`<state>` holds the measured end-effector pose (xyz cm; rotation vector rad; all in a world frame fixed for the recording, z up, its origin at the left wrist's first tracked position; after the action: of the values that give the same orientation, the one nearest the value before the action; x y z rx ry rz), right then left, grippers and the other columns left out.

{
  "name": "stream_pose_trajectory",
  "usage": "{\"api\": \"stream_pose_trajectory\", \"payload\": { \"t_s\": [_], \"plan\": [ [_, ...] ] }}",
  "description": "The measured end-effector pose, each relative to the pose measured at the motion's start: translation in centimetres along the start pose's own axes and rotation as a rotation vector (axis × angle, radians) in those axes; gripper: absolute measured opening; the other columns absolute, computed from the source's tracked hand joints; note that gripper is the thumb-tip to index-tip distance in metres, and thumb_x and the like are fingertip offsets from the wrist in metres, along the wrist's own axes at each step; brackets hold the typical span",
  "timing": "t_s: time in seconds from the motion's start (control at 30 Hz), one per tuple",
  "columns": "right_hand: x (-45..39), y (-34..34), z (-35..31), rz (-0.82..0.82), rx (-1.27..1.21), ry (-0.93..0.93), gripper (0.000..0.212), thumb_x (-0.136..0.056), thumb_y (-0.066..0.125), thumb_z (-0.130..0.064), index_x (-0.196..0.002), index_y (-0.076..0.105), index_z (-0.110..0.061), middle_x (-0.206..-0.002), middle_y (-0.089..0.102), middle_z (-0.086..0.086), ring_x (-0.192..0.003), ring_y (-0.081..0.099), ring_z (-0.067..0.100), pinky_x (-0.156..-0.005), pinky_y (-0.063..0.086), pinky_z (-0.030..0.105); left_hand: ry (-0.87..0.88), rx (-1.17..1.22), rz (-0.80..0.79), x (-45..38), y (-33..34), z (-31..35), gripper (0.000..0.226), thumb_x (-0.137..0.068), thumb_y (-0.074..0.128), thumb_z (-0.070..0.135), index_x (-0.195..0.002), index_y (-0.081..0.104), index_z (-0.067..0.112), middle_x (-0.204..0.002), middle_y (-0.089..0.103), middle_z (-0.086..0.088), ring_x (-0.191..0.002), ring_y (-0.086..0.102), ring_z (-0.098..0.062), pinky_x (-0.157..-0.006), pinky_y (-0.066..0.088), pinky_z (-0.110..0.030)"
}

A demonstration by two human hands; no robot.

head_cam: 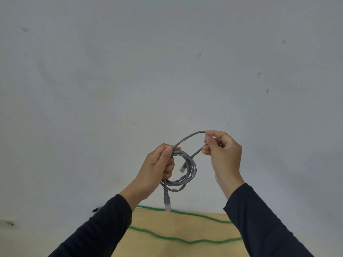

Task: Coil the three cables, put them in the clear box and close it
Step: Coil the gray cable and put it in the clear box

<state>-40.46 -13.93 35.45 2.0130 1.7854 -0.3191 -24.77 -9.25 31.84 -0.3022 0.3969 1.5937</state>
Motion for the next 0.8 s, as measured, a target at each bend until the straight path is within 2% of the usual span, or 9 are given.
{"api": "stream_pose_trajectory", "payload": {
  "t_s": [0.13,0.2,0.33,0.4,0.5,0.6,0.7,0.8],
  "plan": [
    [-0.2,0.5,-0.5,0.012,-0.033,0.016,0.017,-0.086,0.059,-0.004,-0.079,0.067,-0.017,-0.060,0.056,0.002,-0.046,0.055,0.007,-0.053,0.051,0.017,-0.038,0.111,-0.001,0.1,0.6,0.2,0.029,-0.100,0.032,0.020,-0.096,0.057,0.006,-0.055,0.024,0.010,-0.045,0.021,-0.006,-0.040,0.023,-0.013],
    [-0.3,0.5,-0.3,-0.022,-0.076,0.118,0.015,-0.086,0.059,-0.002,-0.080,0.067,-0.014,-0.062,0.057,0.003,-0.045,0.054,0.006,-0.052,0.051,0.017,-0.026,0.118,0.017,0.0,0.5,0.3,0.029,-0.100,0.032,0.021,-0.094,0.057,0.007,-0.055,0.024,0.010,-0.045,0.022,-0.005,-0.040,0.022,-0.014],
    [-0.4,0.1,0.3,-0.257,-0.152,0.423,0.011,-0.084,0.060,0.003,-0.083,0.067,-0.007,-0.067,0.060,0.007,-0.046,0.056,0.006,-0.048,0.051,0.015,0.024,0.121,0.085,-0.3,-0.1,0.2,0.030,-0.100,0.033,0.022,-0.093,0.059,0.010,-0.055,0.025,0.011,-0.046,0.023,-0.006,-0.040,0.023,-0.014],
    [0.2,0.4,0.8,-0.334,-0.162,0.440,0.010,-0.084,0.060,0.003,-0.085,0.067,-0.005,-0.068,0.062,0.008,-0.048,0.057,0.008,-0.048,0.050,0.015,0.057,0.109,0.140,-0.6,0.0,0.3,0.030,-0.100,0.033,0.022,-0.096,0.059,0.009,-0.054,0.027,0.011,-0.046,0.024,-0.006,-0.040,0.025,-0.014],
    [1.5,1.1,1.4,-0.368,-0.049,0.268,0.016,-0.087,0.056,0.001,-0.088,0.069,-0.009,-0.073,0.065,0.009,-0.057,0.055,0.013,-0.050,0.047,0.017,0.101,0.121,0.235,-1.4,0.2,0.5,0.029,-0.100,0.032,0.021,-0.095,0.059,0.010,-0.051,0.032,0.012,-0.045,0.027,-0.005,-0.039,0.027,-0.015],
    [2.9,1.6,1.7,-0.367,0.064,0.061,0.028,-0.092,0.046,-0.002,-0.097,0.069,-0.018,-0.089,0.072,0.008,-0.064,0.056,0.009,-0.058,0.045,0.017,0.135,0.115,0.315,-2.0,0.1,0.4,0.028,-0.100,0.032,0.021,-0.094,0.058,0.011,-0.050,0.036,0.014,-0.045,0.031,-0.004,-0.040,0.030,-0.014],
    [4.2,1.9,2.0,-0.340,0.080,-0.072,0.030,-0.091,0.047,-0.003,-0.111,0.056,-0.024,-0.101,0.069,0.000,-0.077,0.060,0.008,-0.067,0.046,0.015,0.164,0.033,0.373,-2.1,0.2,0.2,0.028,-0.101,0.032,0.022,-0.095,0.058,0.014,-0.054,0.037,0.010,-0.045,0.033,-0.005,-0.042,0.033,-0.016],
    [4.7,2.0,2.8,-0.377,0.325,-0.352,0.048,-0.087,0.054,-0.005,-0.121,0.041,-0.036,-0.103,0.061,-0.012,-0.079,0.054,0.010,-0.066,0.041,0.013,0.143,0.018,0.399,-2.1,0.2,-0.1,0.028,-0.101,0.032,0.022,-0.096,0.058,0.013,-0.057,0.035,0.006,-0.046,0.033,-0.005,-0.042,0.033,-0.017]
  ]
}}
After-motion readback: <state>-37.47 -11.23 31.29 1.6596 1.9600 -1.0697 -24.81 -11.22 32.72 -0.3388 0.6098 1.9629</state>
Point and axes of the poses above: each hand's wrist, its own x-axis away from the middle knuckle, its own y-axis out of the palm, z = x × y, the point moved 1 cm from there along -x, towards the middle knuckle
